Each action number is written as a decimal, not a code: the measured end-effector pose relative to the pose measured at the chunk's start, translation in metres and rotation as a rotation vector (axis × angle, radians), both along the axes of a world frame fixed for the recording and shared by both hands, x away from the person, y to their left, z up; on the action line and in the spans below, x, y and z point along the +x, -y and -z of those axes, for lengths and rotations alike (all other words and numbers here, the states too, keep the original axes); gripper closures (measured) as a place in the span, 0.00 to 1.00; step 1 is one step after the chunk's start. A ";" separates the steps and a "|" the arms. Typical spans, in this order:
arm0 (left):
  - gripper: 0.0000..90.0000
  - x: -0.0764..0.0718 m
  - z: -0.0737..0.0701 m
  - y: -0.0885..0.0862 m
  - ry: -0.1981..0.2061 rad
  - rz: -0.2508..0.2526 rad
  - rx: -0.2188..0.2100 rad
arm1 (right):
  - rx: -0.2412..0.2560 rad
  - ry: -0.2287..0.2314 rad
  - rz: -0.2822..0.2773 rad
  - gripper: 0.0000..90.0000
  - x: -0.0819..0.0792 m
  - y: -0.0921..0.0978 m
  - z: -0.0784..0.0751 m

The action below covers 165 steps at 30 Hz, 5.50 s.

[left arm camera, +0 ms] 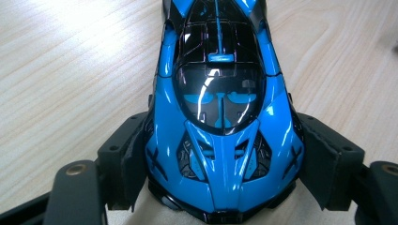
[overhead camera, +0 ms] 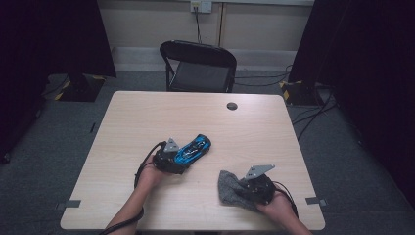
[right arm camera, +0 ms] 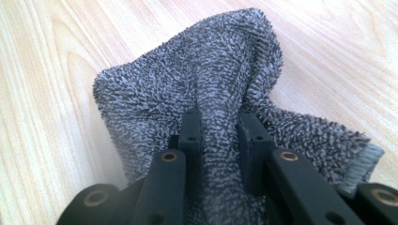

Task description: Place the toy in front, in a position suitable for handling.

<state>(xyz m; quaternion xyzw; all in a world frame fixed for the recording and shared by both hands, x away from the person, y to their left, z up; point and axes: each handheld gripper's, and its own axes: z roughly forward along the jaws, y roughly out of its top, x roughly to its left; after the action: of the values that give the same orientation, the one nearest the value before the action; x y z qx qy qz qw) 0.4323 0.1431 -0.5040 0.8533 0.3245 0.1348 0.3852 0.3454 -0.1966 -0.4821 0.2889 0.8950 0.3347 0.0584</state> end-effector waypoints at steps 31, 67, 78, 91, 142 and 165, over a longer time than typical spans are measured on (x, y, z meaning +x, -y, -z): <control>0.29 0.000 0.000 0.000 0.001 -0.002 0.001 | 0.023 0.025 0.053 0.58 -0.014 0.021 0.003; 0.29 -0.001 0.000 0.000 0.003 -0.004 0.003 | 0.178 -0.005 0.186 0.89 0.050 -0.021 -0.043; 0.29 -0.001 0.000 0.000 0.002 -0.005 0.002 | 0.152 0.003 0.196 0.89 0.083 -0.054 -0.053; 0.29 -0.001 0.000 0.000 0.002 -0.005 0.002 | 0.075 0.023 0.141 0.89 0.102 -0.114 -0.049; 0.29 -0.001 0.000 0.000 0.002 -0.005 0.003 | -0.062 0.053 0.196 0.89 0.128 -0.138 -0.032; 0.29 -0.001 0.000 0.000 0.002 -0.005 0.002 | 0.007 0.011 0.278 0.89 0.150 -0.119 -0.032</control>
<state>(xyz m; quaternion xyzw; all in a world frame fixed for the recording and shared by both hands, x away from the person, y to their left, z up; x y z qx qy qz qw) 0.4314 0.1428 -0.5039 0.8528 0.3262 0.1369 0.3842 0.4949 -0.0779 -0.4504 0.4085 0.8448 0.3281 0.1081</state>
